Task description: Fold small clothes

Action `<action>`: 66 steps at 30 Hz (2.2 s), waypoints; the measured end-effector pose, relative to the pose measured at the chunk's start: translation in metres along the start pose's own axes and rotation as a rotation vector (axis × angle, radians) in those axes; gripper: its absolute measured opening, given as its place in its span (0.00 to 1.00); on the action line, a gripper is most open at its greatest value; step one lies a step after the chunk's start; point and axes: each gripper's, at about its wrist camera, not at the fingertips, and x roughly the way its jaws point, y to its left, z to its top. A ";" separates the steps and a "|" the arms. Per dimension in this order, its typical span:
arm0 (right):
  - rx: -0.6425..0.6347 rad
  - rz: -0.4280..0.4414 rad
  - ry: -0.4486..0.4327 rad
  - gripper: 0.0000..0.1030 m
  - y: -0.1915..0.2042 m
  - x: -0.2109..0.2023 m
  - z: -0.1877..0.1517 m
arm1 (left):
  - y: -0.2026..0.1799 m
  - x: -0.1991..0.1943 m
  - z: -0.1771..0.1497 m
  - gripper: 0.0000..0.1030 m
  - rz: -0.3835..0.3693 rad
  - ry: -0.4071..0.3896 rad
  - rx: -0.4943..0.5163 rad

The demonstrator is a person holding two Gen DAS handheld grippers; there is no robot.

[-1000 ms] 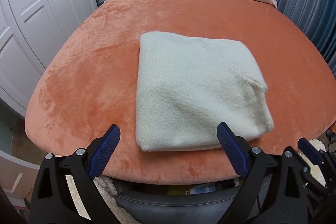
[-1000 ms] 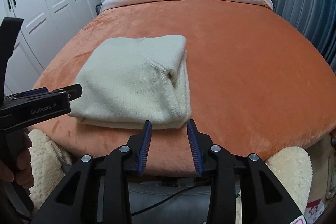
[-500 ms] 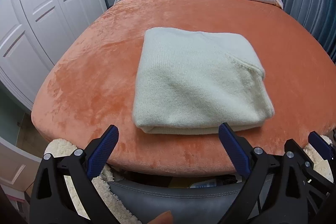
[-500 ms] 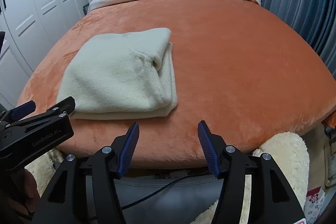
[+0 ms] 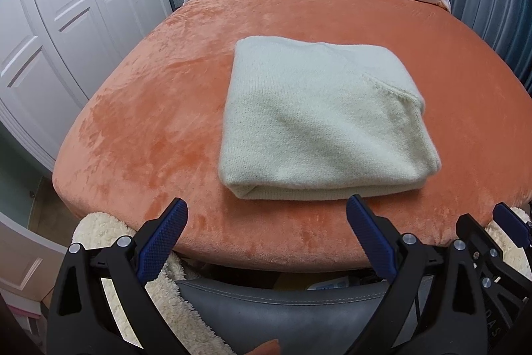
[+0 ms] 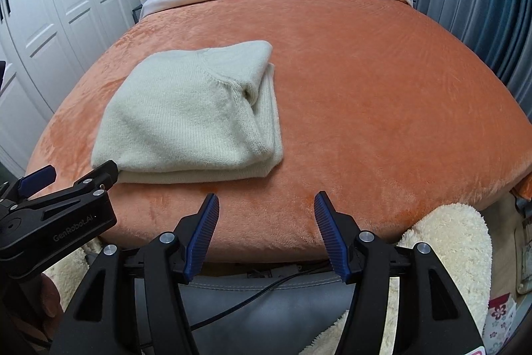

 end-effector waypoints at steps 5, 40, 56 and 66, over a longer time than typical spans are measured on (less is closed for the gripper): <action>-0.003 -0.013 0.003 0.57 0.001 0.005 -0.005 | 0.002 0.006 -0.006 0.91 0.007 0.001 0.001; -0.022 -0.043 0.014 0.57 0.018 0.020 -0.024 | -0.008 0.009 -0.028 0.92 -0.002 -0.017 0.013; -0.022 -0.044 -0.009 0.58 0.025 0.012 -0.027 | -0.010 0.001 -0.032 0.92 0.010 -0.034 0.011; -0.014 -0.042 -0.009 0.58 0.025 0.009 -0.027 | -0.012 -0.002 -0.033 0.92 0.023 -0.038 0.015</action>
